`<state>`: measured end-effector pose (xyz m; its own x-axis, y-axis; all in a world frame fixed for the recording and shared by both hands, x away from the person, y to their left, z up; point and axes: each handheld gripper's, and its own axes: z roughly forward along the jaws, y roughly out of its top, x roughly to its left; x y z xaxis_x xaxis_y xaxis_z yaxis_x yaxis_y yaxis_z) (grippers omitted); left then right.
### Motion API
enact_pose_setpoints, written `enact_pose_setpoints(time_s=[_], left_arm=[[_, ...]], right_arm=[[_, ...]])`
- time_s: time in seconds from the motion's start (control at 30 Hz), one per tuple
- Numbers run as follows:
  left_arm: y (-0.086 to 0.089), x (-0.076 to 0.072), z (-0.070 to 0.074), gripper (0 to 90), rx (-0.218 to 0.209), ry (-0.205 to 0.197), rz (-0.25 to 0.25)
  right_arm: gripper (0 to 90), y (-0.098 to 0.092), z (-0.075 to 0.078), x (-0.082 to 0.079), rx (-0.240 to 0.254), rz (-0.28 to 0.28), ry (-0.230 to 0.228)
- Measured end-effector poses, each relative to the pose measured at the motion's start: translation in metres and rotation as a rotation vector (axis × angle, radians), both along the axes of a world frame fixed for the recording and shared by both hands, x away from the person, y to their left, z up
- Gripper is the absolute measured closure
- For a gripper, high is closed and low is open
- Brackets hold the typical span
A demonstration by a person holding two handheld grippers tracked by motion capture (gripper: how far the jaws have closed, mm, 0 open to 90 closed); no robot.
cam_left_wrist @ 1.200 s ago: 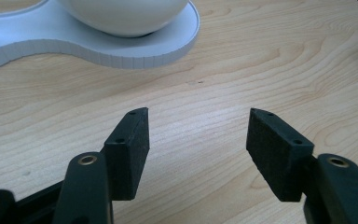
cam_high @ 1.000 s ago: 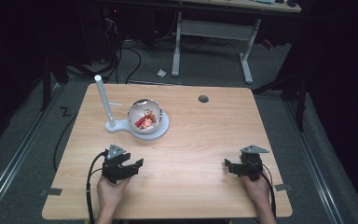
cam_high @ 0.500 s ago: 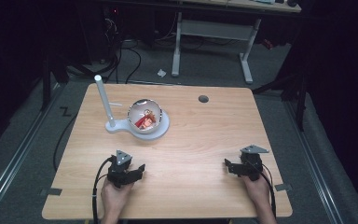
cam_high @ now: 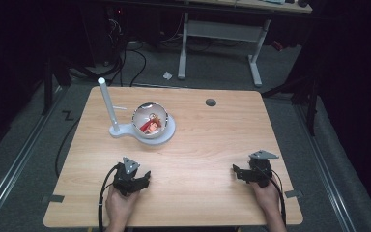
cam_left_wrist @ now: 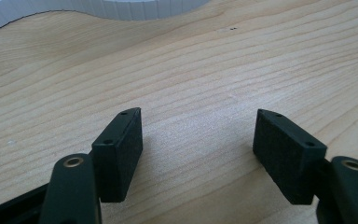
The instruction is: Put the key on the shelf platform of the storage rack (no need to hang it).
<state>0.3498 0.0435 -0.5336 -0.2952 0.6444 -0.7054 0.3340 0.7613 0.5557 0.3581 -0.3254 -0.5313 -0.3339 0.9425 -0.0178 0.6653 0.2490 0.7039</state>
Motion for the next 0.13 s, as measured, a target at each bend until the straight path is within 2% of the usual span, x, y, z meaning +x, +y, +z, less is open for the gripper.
enact_pose_setpoints(time_s=[0.13], left_arm=[[0.0002, 0.0, 0.0, 33.0, 0.0, 0.0, -0.002]], right_arm=[[15.1, 0.0, 0.0001, 0.0, -0.001, 0.0, 0.001]])
